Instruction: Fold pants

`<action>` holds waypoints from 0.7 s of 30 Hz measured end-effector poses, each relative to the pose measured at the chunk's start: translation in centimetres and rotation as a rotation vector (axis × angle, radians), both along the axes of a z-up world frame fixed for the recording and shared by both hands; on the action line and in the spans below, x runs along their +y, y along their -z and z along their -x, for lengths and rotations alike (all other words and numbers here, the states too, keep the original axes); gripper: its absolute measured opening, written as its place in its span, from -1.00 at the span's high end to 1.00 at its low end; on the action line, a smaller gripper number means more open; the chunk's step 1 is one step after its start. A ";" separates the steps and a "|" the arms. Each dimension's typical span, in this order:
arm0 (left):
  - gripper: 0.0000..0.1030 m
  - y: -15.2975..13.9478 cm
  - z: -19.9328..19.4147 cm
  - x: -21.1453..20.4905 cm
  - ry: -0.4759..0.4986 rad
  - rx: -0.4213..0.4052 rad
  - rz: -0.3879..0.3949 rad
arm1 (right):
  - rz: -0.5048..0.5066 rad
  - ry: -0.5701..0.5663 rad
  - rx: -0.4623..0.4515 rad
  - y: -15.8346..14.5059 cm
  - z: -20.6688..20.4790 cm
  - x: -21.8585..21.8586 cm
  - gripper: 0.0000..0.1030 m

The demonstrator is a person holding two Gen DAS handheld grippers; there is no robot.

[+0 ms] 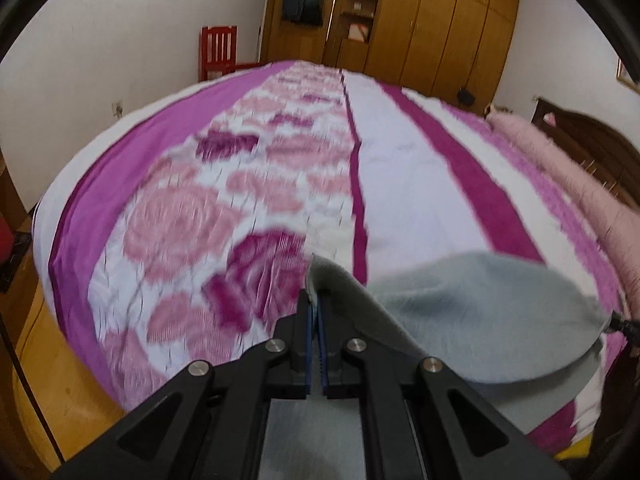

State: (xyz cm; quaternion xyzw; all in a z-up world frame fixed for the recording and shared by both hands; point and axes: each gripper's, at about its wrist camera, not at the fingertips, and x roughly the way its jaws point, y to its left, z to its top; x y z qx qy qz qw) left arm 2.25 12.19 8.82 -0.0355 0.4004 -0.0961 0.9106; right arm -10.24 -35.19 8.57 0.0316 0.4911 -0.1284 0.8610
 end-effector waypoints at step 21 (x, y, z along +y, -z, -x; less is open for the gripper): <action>0.43 3.9 3.5 1.0 -0.075 0.192 0.043 | -0.045 0.148 0.078 1.6 4.1 -0.2 -0.01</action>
